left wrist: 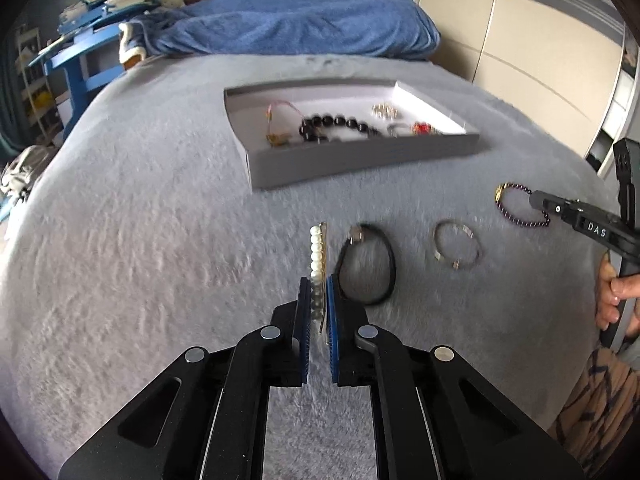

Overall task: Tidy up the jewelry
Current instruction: 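Carry pearl brooch with left tool into tray while right tool carries red bead bracelet there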

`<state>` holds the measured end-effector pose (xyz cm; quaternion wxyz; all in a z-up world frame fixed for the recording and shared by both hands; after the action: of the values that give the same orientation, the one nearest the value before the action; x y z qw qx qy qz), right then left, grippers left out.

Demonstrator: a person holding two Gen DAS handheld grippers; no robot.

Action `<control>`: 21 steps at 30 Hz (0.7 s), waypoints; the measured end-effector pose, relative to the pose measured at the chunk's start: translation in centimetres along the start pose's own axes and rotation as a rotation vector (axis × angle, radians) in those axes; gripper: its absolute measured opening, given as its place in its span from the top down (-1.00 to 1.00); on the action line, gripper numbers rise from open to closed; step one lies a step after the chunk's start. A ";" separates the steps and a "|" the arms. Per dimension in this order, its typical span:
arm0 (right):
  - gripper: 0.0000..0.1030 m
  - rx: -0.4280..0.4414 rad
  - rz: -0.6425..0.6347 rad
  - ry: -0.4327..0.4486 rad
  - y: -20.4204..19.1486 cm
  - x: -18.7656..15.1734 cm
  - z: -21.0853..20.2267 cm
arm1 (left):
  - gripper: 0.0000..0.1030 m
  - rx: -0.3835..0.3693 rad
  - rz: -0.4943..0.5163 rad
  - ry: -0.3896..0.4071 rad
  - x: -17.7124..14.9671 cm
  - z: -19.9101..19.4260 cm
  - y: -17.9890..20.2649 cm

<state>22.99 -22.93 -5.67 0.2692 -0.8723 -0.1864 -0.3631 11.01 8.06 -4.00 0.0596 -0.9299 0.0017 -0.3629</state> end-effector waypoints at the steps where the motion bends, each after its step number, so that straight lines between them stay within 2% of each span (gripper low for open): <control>1: 0.89 0.004 -0.004 0.009 -0.2 0.5 -0.2 | 0.84 -0.002 0.001 0.010 0.4 -0.2 0.0; 13: 0.89 0.026 -0.098 0.069 -2.4 6.8 -0.4 | 0.84 -0.024 0.018 0.106 7.9 -0.2 0.9; 21: 0.89 0.056 -0.165 0.078 -4.0 12.1 1.9 | 0.84 -0.023 -0.006 0.104 13.3 3.3 0.7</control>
<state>29.96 -17.10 3.42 0.2697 -0.8314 -0.2571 -0.4122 23.06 7.13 2.44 0.0478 -0.9104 0.0063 -0.4109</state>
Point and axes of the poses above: each gripper's, at about its wrist camera, not at the fingertips, and z roughly the way its jaws point, y to its right, x to its top, the point moved 4 cm from there along z, roughly the way its jaws point, and after that the axes turned 15 degrees about x, right-handed, at the moved point
